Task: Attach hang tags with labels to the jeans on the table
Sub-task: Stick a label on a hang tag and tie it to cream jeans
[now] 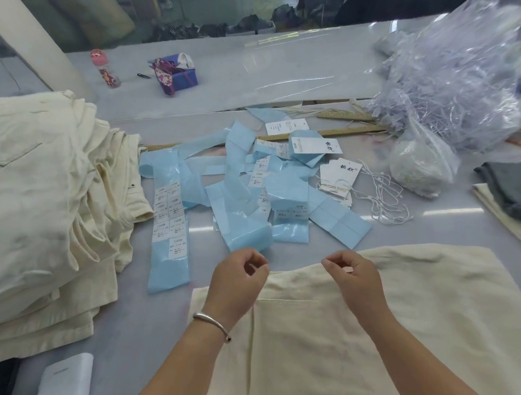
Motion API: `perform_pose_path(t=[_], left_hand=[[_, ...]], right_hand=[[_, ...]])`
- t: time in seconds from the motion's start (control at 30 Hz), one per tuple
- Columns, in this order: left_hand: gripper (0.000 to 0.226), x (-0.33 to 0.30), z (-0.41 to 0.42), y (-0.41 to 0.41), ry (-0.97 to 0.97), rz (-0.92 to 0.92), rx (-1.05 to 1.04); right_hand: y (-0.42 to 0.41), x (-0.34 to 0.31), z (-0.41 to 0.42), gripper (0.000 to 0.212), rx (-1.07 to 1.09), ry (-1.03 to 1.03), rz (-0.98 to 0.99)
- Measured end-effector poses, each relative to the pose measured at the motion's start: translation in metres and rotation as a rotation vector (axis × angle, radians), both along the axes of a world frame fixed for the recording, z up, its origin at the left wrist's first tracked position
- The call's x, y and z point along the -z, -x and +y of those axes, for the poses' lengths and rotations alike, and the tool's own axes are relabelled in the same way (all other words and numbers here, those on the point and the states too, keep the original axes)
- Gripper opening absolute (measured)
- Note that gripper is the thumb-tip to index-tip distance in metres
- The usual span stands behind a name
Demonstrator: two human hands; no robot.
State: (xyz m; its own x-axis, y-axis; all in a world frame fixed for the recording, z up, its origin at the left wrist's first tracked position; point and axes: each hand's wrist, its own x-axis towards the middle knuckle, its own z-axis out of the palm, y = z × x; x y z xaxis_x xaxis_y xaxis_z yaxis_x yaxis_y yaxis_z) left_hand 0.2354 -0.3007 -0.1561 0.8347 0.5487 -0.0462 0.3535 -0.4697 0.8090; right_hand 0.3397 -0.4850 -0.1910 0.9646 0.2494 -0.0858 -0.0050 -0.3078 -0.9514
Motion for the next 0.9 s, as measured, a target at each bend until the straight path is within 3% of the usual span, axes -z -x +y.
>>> perform_pose_path(t=[0.1, 0.23, 0.4, 0.5, 0.6, 0.7, 0.83, 0.9], left_hand=[[0.023, 0.016, -0.012, -0.040, -0.038, 0.053, 0.114], [0.041, 0.032, -0.018, -0.100, -0.213, 0.106, 0.220], [0.084, 0.047, -0.011, -0.148, -0.536, 0.539, 0.046], [0.097, 0.048, -0.008, -0.160, -0.404, 0.559, -0.007], [0.088, 0.050, 0.000, -0.165, -0.223, 0.466, -0.020], [0.070, 0.050, 0.004, -0.159, -0.203, 0.432, 0.014], [0.039, 0.051, 0.002, -0.150, -0.397, 0.383, 0.111], [0.037, 0.049, 0.003, -0.144, -0.544, 0.350, 0.157]], right_hand=[[-0.026, 0.009, 0.005, 0.019, -0.023, 0.206, -0.193], [-0.037, 0.025, 0.014, 0.020, -0.096, 0.429, -0.209], [-0.024, 0.040, 0.021, 0.008, -0.050, 0.473, -0.430], [-0.027, 0.042, 0.022, 0.008, -0.032, 0.470, -0.436], [-0.026, 0.042, 0.023, 0.006, -0.034, 0.476, -0.451], [-0.026, 0.040, 0.023, 0.007, -0.027, 0.462, -0.459], [-0.027, 0.039, 0.022, 0.012, -0.020, 0.400, -0.420], [-0.027, 0.038, 0.022, 0.016, -0.010, 0.340, -0.402]])
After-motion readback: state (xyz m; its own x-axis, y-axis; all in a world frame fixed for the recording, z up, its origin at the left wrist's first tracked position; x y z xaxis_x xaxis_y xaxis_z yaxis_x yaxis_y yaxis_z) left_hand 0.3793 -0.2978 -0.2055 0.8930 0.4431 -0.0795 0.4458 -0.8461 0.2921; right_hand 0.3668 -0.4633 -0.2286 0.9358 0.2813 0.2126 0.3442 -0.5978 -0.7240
